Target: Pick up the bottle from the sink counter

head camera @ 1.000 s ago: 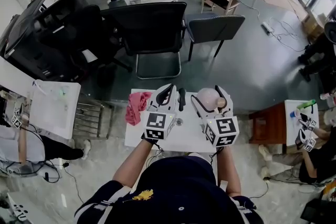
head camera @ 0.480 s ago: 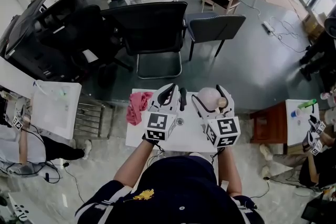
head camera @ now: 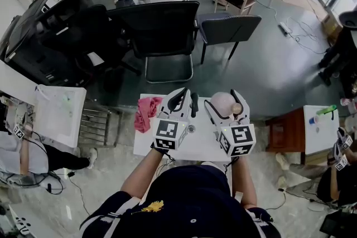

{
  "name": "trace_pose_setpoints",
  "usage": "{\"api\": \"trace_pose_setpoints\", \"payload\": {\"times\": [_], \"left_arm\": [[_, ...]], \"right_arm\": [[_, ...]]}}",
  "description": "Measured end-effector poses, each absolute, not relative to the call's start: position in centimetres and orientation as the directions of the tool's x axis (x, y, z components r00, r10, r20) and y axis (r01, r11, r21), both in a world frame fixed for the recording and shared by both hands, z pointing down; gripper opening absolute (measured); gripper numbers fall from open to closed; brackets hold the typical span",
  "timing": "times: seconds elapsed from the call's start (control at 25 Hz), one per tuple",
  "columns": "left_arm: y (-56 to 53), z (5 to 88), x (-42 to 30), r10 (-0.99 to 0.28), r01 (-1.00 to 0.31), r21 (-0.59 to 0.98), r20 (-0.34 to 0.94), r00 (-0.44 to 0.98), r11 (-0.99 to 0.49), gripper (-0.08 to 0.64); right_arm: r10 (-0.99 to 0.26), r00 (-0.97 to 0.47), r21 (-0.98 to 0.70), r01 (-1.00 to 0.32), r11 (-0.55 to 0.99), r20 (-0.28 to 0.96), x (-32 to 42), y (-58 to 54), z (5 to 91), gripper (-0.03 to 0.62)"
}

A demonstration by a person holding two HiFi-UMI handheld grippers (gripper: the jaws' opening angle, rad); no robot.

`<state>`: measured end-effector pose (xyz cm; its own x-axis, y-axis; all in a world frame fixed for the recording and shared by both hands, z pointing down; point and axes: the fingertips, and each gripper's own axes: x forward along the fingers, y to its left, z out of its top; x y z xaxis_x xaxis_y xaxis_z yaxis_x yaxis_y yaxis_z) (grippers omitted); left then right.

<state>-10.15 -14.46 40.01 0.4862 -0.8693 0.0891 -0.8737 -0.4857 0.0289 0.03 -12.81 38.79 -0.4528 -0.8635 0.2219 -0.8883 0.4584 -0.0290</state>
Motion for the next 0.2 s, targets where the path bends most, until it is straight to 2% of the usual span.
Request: {"api": "trace_pose_setpoints", "payload": {"times": [0.2], "left_arm": [[-14.31, 39.85, -9.91, -0.870, -0.874, 0.028, 0.087, 0.485, -0.485, 0.018]], "right_arm": [[-0.865, -0.450, -0.026, -0.890, 0.456, 0.221, 0.35, -12.63, 38.59, 0.425]]}}
